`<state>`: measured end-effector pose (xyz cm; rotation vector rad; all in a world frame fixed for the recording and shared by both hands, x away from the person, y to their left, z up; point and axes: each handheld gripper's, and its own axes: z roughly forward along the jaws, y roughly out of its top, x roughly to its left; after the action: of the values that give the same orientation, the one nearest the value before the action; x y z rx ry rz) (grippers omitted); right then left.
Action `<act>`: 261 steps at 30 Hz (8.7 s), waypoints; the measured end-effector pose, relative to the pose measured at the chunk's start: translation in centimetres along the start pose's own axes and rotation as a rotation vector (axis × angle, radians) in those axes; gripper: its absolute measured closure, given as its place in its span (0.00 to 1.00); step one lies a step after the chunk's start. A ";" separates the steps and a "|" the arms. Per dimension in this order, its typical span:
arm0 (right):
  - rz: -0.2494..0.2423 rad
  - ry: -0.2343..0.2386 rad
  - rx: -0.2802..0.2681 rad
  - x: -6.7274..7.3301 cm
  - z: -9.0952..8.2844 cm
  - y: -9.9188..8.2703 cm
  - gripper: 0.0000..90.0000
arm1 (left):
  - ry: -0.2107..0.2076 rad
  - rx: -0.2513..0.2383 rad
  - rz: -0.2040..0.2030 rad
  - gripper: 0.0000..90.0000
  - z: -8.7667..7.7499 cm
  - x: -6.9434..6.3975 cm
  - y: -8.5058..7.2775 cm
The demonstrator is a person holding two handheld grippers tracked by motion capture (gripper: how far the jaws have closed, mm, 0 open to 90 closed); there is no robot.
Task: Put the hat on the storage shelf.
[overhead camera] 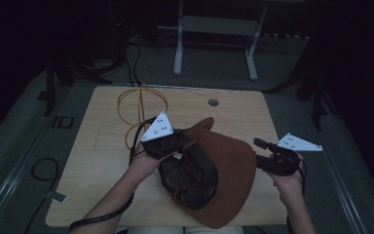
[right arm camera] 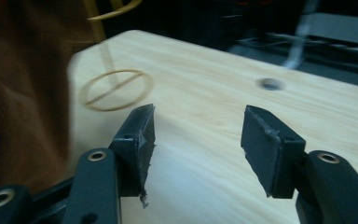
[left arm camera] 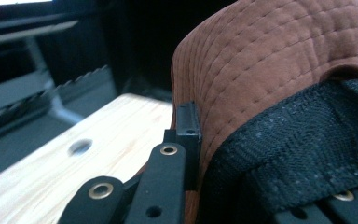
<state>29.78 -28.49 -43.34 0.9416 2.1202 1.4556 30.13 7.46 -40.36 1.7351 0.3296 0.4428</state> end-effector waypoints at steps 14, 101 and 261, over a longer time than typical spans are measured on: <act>-0.077 0.347 -0.085 5.7 3.3 1.7 0.32 | -0.073 -0.166 0.122 0.97 1.4 -3.2 -0.1; 0.011 0.181 -0.231 -1.8 7.8 13.5 0.97 | 0.423 0.358 -0.291 0.52 -12.6 -0.2 -17.2; -0.051 0.144 0.152 1.3 8.5 -10.4 0.17 | 0.720 0.350 -0.455 0.03 -16.2 0.0 -20.9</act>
<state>31.27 -24.38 -56.13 0.8508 2.3691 1.3911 23.07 25.82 -58.04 1.7079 1.3540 0.6905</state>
